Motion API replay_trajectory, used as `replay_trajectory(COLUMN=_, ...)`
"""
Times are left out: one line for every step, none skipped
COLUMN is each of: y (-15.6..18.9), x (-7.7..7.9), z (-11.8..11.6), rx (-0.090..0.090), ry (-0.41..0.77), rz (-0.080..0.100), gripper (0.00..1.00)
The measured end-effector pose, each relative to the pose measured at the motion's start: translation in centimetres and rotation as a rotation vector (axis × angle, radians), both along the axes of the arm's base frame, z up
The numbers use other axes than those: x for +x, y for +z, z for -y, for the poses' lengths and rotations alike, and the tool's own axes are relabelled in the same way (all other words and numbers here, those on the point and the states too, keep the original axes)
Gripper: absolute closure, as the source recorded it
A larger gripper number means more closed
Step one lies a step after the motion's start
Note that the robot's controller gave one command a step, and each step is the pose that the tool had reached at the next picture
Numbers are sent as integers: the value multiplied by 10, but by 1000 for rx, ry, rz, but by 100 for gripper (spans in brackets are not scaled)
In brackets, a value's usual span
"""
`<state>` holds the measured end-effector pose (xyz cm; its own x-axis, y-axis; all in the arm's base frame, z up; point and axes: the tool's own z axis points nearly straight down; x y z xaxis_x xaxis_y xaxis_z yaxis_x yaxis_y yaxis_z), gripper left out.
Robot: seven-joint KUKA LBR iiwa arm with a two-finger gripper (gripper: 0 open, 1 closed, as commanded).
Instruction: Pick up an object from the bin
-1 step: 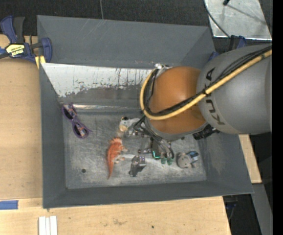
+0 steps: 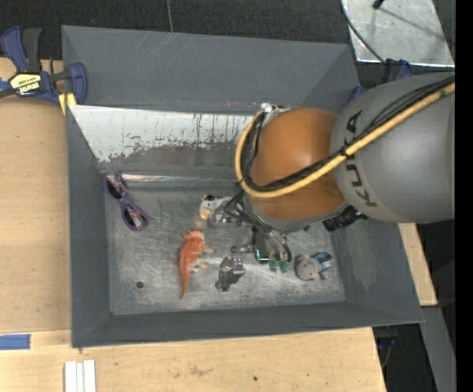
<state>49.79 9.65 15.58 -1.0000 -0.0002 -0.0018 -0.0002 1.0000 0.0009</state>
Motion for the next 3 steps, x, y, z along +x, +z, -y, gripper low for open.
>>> replay_trajectory(y=-23, x=0, z=-7, rx=-1, ry=123, rz=9, gripper=0)
replay_trajectory(y=-64, x=0, z=-31, rx=1, ry=422, rz=18, gripper=0)
replay_trajectory(y=-75, x=28, z=-17, rx=-1, ry=592, rz=1, gripper=100)
